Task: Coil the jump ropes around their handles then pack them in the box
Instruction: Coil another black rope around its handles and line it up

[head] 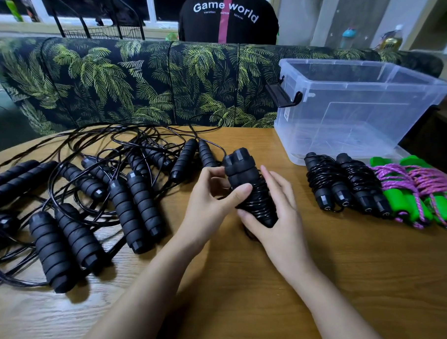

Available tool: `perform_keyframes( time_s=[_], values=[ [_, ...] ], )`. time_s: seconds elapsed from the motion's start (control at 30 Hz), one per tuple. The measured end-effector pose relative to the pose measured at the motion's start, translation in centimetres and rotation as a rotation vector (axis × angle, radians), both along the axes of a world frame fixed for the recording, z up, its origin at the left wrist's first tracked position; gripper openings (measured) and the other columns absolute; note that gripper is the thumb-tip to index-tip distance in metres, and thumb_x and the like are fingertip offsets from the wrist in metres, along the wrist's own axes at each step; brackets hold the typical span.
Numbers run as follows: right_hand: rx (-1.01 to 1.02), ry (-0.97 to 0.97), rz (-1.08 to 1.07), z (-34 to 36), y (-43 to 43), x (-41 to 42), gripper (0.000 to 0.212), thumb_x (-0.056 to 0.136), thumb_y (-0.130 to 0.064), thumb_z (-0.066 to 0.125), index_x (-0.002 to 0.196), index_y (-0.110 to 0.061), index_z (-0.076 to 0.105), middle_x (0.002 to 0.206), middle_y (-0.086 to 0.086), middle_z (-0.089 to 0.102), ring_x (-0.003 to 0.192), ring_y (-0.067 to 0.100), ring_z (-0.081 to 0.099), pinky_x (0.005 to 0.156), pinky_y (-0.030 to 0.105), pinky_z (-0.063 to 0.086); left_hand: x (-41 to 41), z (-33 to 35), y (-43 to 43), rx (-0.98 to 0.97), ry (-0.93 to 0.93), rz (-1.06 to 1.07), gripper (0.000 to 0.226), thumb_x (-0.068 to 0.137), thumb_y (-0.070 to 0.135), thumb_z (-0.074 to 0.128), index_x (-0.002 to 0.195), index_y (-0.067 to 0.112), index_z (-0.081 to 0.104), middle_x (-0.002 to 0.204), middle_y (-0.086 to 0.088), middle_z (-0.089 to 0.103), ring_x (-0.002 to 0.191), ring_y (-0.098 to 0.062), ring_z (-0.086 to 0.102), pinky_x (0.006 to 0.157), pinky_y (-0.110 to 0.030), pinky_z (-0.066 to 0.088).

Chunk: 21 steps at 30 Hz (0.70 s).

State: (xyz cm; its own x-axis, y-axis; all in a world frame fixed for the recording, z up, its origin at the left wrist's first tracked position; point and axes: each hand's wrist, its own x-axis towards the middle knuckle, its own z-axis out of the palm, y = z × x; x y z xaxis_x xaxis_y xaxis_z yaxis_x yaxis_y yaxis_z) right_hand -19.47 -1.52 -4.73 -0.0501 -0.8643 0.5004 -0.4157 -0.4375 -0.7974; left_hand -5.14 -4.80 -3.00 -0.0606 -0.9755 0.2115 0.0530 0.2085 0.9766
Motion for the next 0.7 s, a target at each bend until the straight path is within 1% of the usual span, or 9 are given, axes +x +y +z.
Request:
perform_keyframes(
  time_s=[0.07,0.1,0.2,0.33,0.4,0.5,0.57,0.63,0.7],
  values=[
    [0.015,-0.094,0.043,0.19,0.01,-0.13,0.076,0.08,-0.023,0.075,0.146,-0.029,0.039,0.14,-0.018,0.046,0.133,0.001,0.044,0.106,0.016,0.037,0.43,0.22,-0.08,-0.011,-0.037,-0.014,0.056,0.066,0.047,0.081,0.11,0.02,0.058,0.092,-0.001,0.069,0.094,-0.016,0.064,0.088,-0.038,0.052],
    [0.026,-0.13,0.053,0.26,0.06,-0.16,0.075,0.079,-0.025,0.074,0.145,-0.031,0.038,0.14,-0.016,0.049,0.132,0.004,0.046,0.107,0.019,0.038,0.63,0.33,-0.1,-0.012,-0.04,-0.032,0.054,0.069,0.043,0.083,0.111,0.02,0.058,0.089,0.002,0.069,0.093,-0.013,0.064,0.088,-0.036,0.052],
    [0.026,-0.092,0.02,0.2,0.29,-0.14,0.074,0.081,-0.029,0.071,0.148,-0.033,0.037,0.143,-0.015,0.051,0.133,0.003,0.046,0.107,0.021,0.039,0.7,0.5,-0.07,-0.022,-0.022,-0.04,0.047,0.072,0.035,0.084,0.109,0.02,0.058,0.085,0.007,0.066,0.088,-0.008,0.062,0.085,-0.032,0.052],
    [0.0,0.151,-0.1,-0.1,0.35,-0.04,0.085,0.08,-0.039,0.077,0.152,-0.032,0.032,0.148,-0.019,0.04,0.132,-0.012,0.035,0.099,0.003,0.032,0.4,0.44,0.1,-0.025,-0.017,0.051,0.053,0.061,0.043,0.084,0.104,0.024,0.059,0.088,-0.001,0.065,0.086,-0.011,0.063,0.08,-0.034,0.054],
    [0.003,0.133,-0.1,0.01,0.2,-0.1,0.085,0.078,-0.039,0.077,0.151,-0.031,0.034,0.146,-0.02,0.041,0.128,-0.015,0.037,0.095,0.001,0.032,0.58,0.51,0.05,-0.02,-0.04,0.04,0.053,0.062,0.042,0.085,0.105,0.023,0.06,0.089,-0.007,0.067,0.088,-0.014,0.064,0.081,-0.036,0.054],
    [0.058,-0.01,-0.032,0.16,-0.02,-0.39,0.082,0.078,-0.041,0.072,0.15,-0.033,0.034,0.144,-0.018,0.045,0.13,-0.004,0.044,0.1,0.01,0.036,0.98,0.89,0.0,-0.009,-0.034,-0.018,0.046,0.071,0.033,0.085,0.107,0.019,0.06,0.08,0.007,0.069,0.085,-0.007,0.065,0.08,-0.03,0.052],
    [0.062,0.0,-0.032,0.15,0.08,-0.5,0.084,0.08,-0.037,0.075,0.151,-0.036,0.031,0.145,-0.017,0.047,0.131,-0.001,0.045,0.103,0.016,0.038,0.97,0.99,0.06,0.002,-0.02,-0.026,0.046,0.07,0.033,0.083,0.107,0.018,0.06,0.079,0.01,0.07,0.086,-0.007,0.066,0.082,-0.031,0.051],
    [0.055,0.011,-0.046,0.09,0.24,-0.52,0.082,0.08,-0.03,0.079,0.147,-0.045,0.034,0.141,-0.017,0.052,0.128,0.003,0.05,0.104,0.029,0.044,0.83,0.68,0.07,0.013,-0.03,-0.011,0.05,0.07,0.04,0.087,0.107,0.021,0.06,0.09,0.006,0.072,0.095,-0.012,0.067,0.087,-0.037,0.053],
    [0.057,-0.023,-0.044,0.12,0.33,-0.47,0.074,0.078,-0.031,0.079,0.138,-0.049,0.04,0.131,-0.015,0.06,0.119,0.008,0.058,0.098,0.041,0.05,0.73,0.47,0.07,0.037,-0.043,-0.022,0.05,0.069,0.044,0.081,0.108,0.022,0.059,0.104,0.0,0.072,0.106,-0.018,0.066,0.094,-0.043,0.053]
  ],
)
